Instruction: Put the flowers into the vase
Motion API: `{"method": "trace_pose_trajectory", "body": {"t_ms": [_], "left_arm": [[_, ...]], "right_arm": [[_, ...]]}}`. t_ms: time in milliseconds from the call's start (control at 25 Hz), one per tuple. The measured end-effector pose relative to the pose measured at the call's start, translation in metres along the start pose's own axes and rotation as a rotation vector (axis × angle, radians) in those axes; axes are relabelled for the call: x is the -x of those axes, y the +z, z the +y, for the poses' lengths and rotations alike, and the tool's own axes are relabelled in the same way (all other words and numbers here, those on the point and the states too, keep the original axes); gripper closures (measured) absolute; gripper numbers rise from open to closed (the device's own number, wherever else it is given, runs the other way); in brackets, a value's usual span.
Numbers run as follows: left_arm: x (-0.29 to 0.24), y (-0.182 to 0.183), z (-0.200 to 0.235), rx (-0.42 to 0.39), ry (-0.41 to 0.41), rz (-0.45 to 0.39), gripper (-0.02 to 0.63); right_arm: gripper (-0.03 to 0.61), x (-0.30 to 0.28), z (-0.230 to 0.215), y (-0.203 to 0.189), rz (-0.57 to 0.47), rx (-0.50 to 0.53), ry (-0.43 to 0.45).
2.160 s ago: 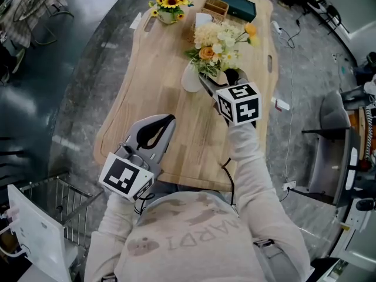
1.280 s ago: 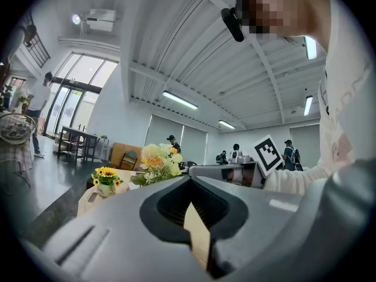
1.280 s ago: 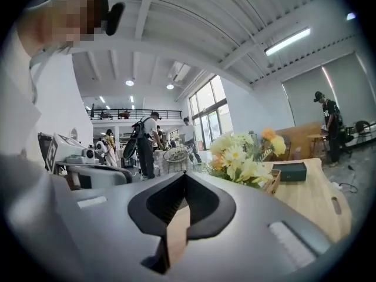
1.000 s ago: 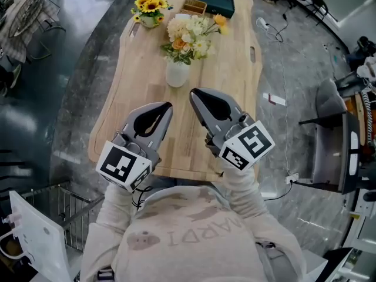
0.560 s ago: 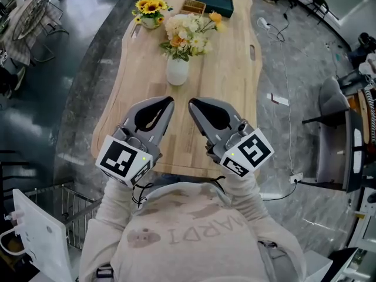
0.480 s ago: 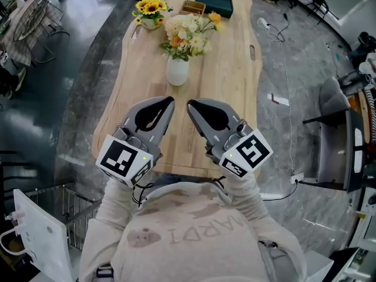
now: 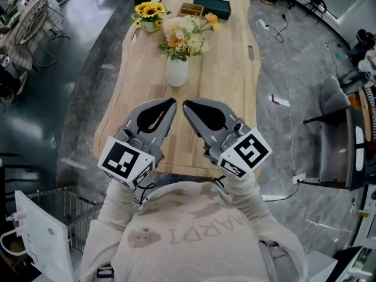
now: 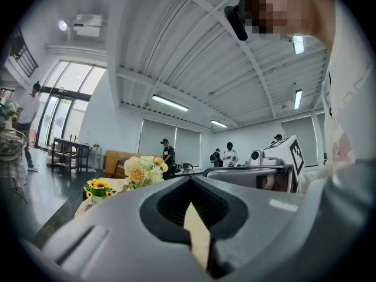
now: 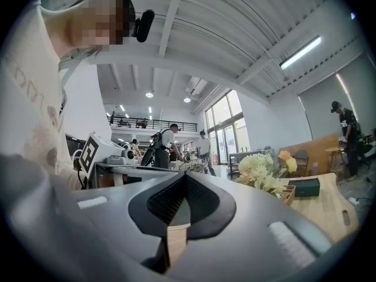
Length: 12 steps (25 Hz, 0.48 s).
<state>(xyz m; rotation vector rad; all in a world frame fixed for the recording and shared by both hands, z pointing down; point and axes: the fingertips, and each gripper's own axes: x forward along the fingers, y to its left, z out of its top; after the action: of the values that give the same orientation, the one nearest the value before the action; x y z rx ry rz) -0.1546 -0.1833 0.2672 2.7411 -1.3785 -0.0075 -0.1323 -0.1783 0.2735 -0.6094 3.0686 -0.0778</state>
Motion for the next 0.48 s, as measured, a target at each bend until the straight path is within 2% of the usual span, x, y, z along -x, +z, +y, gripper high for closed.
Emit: {"method": "trace_pose_trajectory", "body": {"t_ms": [480], "left_arm": [[0.0056, 0.0028, -0.0007, 0.015, 0.018, -0.011, 0.612]], "right_arm": [[0.560, 0.0015, 0.0062, 0.0024, -0.004, -0.006, 0.010]]}}
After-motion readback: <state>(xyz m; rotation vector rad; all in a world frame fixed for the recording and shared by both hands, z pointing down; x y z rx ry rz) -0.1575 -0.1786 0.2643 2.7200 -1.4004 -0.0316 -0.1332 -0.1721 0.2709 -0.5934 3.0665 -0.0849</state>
